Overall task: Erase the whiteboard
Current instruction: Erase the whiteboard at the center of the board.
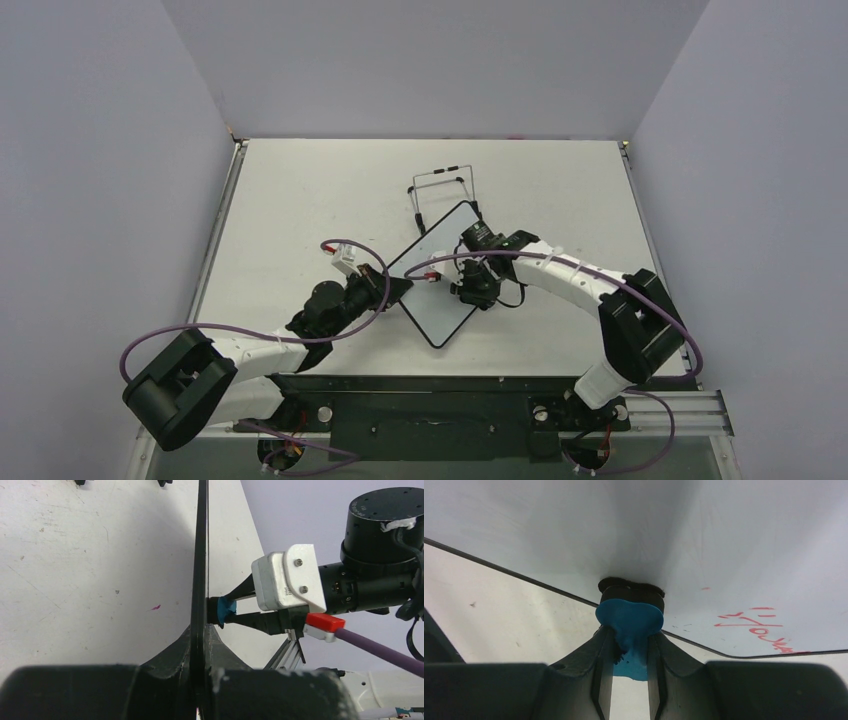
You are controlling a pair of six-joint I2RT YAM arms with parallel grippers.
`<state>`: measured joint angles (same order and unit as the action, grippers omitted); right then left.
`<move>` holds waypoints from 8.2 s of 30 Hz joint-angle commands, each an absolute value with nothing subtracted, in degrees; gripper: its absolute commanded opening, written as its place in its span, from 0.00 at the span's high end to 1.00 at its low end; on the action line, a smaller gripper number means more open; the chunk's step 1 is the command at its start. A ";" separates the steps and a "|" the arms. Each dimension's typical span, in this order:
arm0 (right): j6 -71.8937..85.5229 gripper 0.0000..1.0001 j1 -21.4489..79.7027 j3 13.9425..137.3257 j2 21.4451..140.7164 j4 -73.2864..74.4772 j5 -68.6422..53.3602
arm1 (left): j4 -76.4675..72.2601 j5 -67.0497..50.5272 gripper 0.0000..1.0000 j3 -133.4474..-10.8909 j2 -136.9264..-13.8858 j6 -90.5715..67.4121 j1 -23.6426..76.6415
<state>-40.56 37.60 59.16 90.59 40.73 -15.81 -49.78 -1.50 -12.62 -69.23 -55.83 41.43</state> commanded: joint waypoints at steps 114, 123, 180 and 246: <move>-33.64 1.00 27.48 71.66 96.61 39.31 -17.34 | -60.44 -2.99 1.00 -15.01 -66.15 -57.42 41.46; -39.57 1.00 28.70 65.63 97.29 43.91 -15.92 | -61.33 -3.23 1.00 -15.12 -67.10 -57.44 41.43; -37.58 1.00 26.81 71.36 95.94 45.04 -20.42 | -61.75 -3.42 1.00 -15.03 -67.23 -57.74 41.47; -39.42 1.00 24.40 68.45 100.75 47.51 -13.81 | -61.36 -3.08 1.00 -14.38 -66.57 -57.30 41.46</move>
<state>-36.86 21.63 69.47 102.67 45.34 -10.48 -48.64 -1.76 -12.47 -67.81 -55.88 41.19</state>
